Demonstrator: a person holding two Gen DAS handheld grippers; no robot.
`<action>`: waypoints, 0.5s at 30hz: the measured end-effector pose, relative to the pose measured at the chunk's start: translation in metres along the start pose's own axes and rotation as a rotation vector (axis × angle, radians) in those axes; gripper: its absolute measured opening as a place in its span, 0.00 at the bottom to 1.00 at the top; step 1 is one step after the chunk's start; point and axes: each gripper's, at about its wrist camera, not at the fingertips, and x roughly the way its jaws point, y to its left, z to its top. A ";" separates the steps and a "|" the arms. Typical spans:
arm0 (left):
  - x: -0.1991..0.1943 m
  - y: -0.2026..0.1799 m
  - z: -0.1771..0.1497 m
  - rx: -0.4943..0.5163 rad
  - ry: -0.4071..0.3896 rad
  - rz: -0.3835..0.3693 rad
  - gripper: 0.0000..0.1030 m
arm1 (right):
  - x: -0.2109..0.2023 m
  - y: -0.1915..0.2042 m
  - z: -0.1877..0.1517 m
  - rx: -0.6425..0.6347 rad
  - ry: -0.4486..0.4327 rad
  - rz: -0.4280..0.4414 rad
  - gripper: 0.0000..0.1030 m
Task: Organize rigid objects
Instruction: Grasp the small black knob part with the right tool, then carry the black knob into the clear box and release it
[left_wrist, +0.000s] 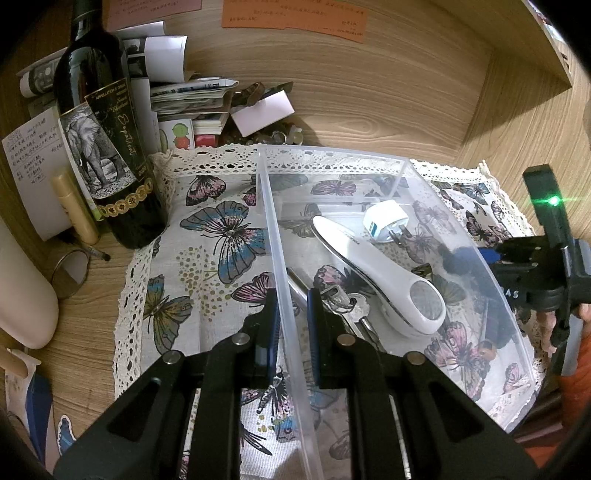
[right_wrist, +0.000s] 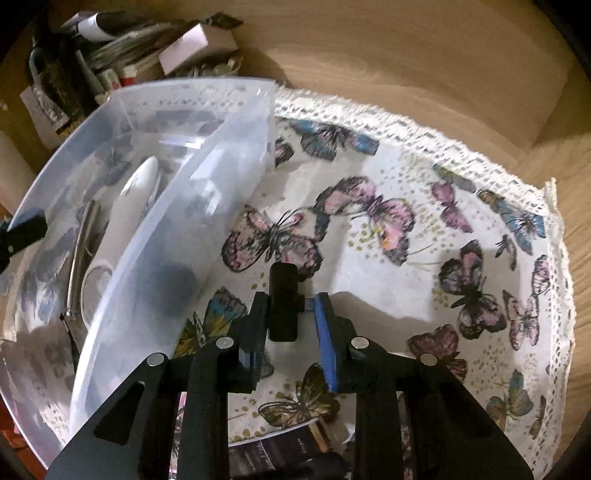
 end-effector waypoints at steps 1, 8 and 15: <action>0.000 0.000 0.000 -0.001 0.000 0.000 0.12 | -0.003 0.000 0.001 0.002 -0.011 -0.008 0.23; 0.000 0.000 0.000 0.000 0.000 0.000 0.12 | -0.037 -0.002 0.006 0.014 -0.097 -0.015 0.23; 0.000 0.000 0.000 -0.001 0.000 -0.001 0.12 | -0.078 0.014 0.018 -0.020 -0.213 -0.003 0.23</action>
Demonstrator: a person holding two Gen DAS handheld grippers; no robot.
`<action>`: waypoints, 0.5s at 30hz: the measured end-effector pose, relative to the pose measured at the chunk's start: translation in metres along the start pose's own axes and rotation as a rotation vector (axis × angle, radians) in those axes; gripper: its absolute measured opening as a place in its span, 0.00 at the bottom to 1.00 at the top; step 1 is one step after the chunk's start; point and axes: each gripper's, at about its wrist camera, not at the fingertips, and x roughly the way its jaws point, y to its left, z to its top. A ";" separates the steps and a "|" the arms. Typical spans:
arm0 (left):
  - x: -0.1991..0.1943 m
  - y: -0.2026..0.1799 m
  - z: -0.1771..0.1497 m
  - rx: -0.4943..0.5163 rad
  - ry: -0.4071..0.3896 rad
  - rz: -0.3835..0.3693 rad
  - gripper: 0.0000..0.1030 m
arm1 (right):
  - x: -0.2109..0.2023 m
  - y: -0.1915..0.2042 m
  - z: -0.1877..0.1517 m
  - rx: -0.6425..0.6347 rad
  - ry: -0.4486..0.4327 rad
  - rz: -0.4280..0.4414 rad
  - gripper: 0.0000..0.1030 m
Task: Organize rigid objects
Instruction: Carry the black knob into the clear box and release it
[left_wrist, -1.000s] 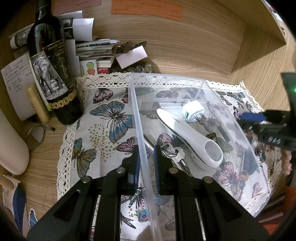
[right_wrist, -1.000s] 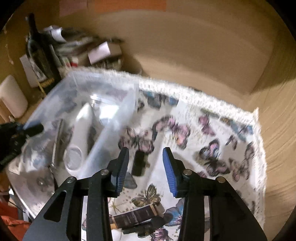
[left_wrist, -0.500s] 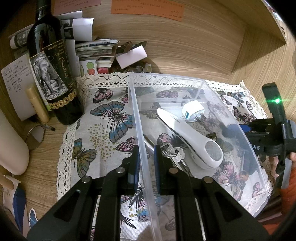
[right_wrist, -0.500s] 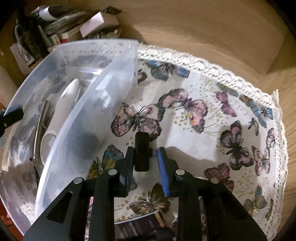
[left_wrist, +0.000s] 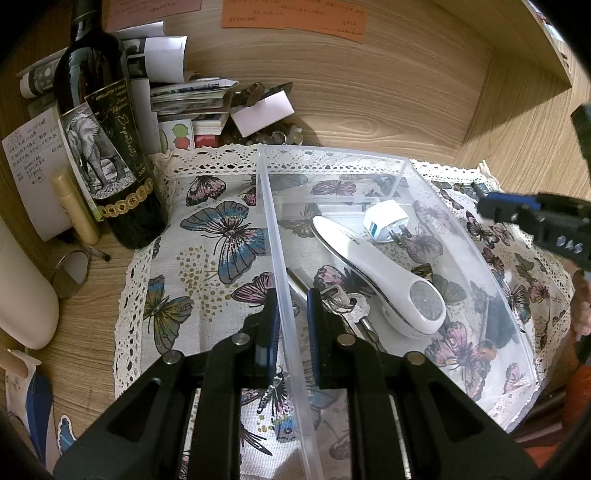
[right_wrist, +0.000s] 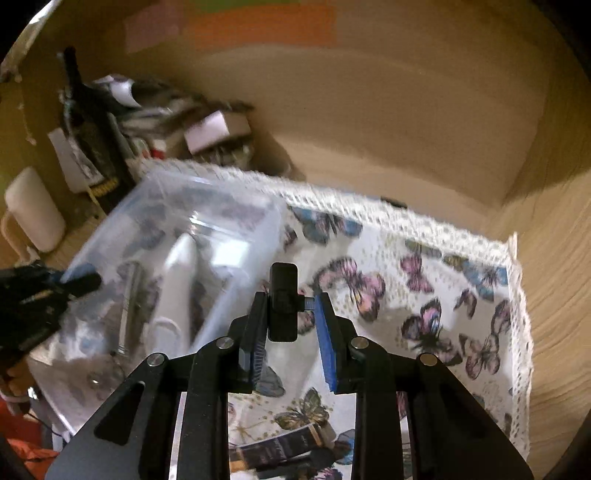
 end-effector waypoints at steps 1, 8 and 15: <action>0.000 0.000 0.000 0.000 0.000 0.000 0.12 | -0.001 0.001 0.003 -0.005 -0.009 0.004 0.23; 0.000 0.000 0.000 0.000 0.000 -0.001 0.12 | -0.017 0.030 0.016 -0.072 -0.070 0.054 0.23; -0.001 0.000 -0.001 -0.003 -0.001 -0.004 0.12 | -0.012 0.055 0.016 -0.129 -0.054 0.112 0.23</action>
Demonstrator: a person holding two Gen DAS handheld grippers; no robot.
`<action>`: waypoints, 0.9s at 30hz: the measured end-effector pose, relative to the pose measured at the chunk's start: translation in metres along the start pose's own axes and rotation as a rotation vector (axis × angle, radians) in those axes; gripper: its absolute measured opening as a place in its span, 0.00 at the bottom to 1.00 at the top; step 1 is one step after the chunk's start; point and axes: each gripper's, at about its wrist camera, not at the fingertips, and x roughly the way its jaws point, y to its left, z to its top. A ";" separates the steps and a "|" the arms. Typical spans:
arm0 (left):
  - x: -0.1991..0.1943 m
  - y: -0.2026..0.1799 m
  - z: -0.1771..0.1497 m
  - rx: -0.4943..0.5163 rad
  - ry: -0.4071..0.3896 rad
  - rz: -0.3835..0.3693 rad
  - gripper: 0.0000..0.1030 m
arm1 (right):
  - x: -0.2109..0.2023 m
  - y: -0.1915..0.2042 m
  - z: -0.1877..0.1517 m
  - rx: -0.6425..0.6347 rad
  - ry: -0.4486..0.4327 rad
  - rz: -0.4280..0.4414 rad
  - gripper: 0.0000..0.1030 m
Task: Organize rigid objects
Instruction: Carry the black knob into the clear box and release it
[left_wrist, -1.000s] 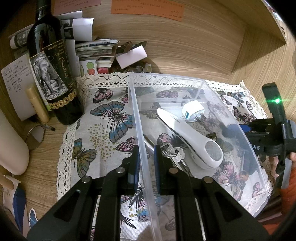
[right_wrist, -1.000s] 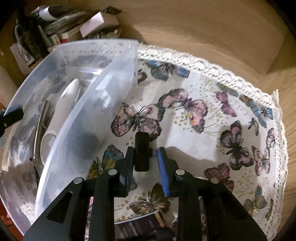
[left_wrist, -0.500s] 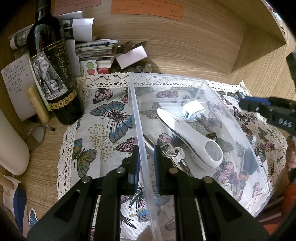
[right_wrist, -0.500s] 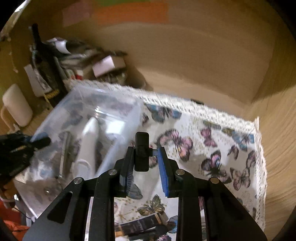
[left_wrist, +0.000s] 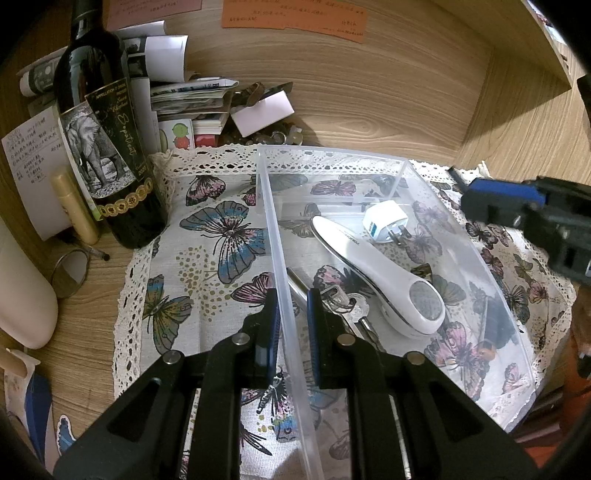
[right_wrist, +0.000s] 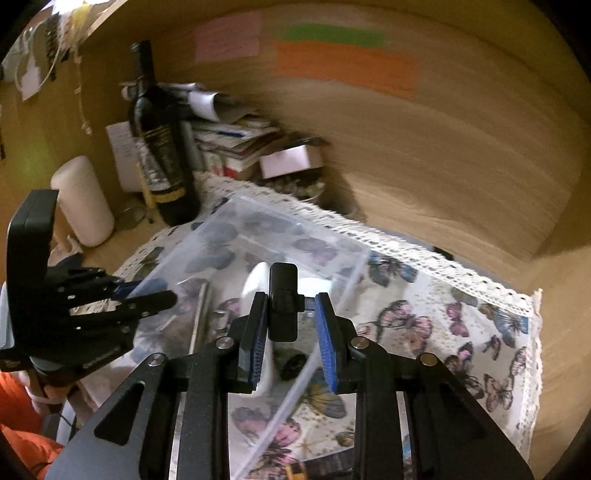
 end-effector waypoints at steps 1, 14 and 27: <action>0.000 0.000 0.000 0.000 0.000 0.000 0.12 | 0.002 0.003 0.000 -0.006 0.006 0.007 0.23; 0.000 0.000 0.000 -0.004 0.000 -0.003 0.12 | 0.041 0.036 -0.017 -0.060 0.140 0.108 0.23; 0.000 0.000 -0.001 -0.002 -0.001 -0.002 0.12 | 0.034 0.031 -0.018 -0.045 0.138 0.102 0.24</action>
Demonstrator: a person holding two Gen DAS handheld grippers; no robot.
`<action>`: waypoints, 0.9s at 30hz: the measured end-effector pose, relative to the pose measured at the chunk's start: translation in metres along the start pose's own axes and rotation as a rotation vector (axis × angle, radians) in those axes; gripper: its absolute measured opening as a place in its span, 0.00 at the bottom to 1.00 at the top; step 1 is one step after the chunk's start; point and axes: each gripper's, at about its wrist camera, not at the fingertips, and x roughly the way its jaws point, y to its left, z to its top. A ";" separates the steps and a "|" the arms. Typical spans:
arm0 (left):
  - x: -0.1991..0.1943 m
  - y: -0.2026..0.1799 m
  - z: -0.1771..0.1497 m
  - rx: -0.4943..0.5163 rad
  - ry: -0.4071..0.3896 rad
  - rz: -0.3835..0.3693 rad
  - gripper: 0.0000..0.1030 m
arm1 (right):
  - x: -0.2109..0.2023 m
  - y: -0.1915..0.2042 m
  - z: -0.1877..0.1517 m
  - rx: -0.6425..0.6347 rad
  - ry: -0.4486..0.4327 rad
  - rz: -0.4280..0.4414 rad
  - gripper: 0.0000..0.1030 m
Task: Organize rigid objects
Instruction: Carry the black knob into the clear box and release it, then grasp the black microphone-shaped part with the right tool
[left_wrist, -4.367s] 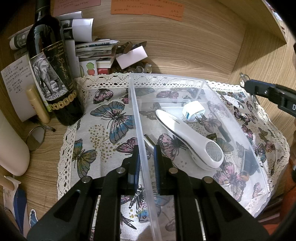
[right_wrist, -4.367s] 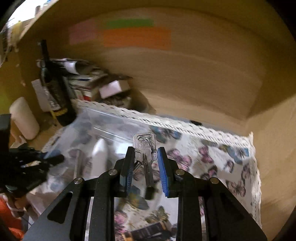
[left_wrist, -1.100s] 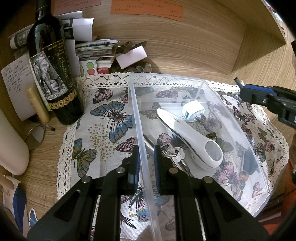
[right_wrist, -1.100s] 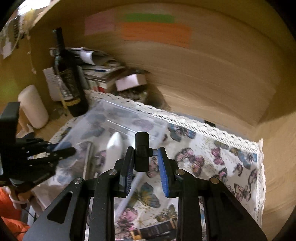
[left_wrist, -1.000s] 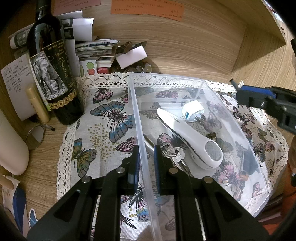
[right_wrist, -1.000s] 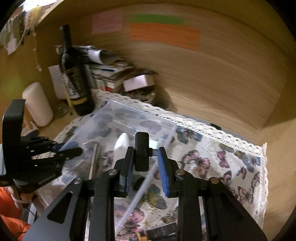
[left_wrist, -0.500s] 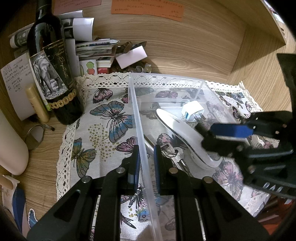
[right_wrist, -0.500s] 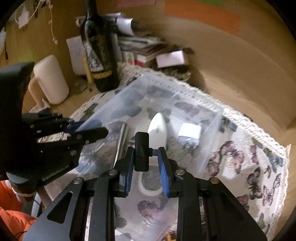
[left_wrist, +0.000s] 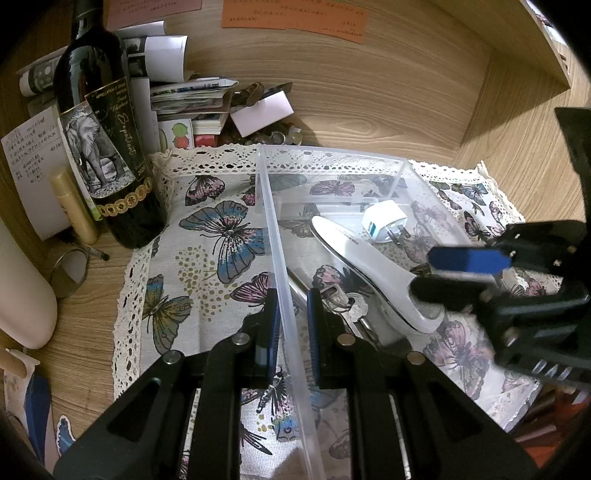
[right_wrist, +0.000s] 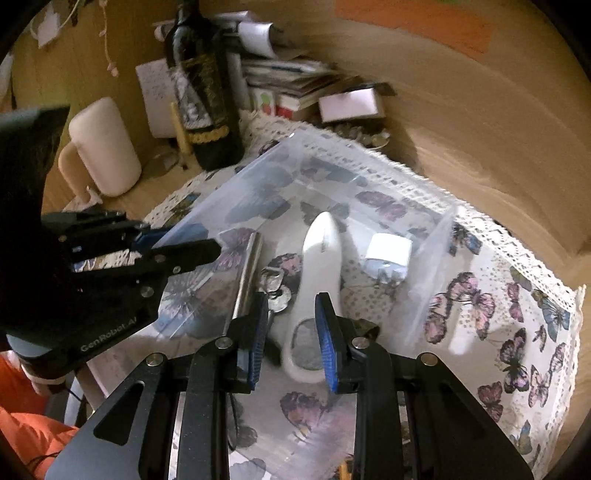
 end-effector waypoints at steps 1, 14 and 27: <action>0.000 0.000 0.000 -0.001 0.000 -0.001 0.12 | -0.003 -0.003 0.000 0.010 -0.008 -0.005 0.24; -0.001 0.000 0.000 0.005 -0.001 -0.001 0.12 | -0.057 -0.062 -0.033 0.204 -0.080 -0.183 0.29; -0.001 0.001 0.000 0.011 -0.002 0.000 0.12 | -0.046 -0.078 -0.096 0.310 0.041 -0.218 0.52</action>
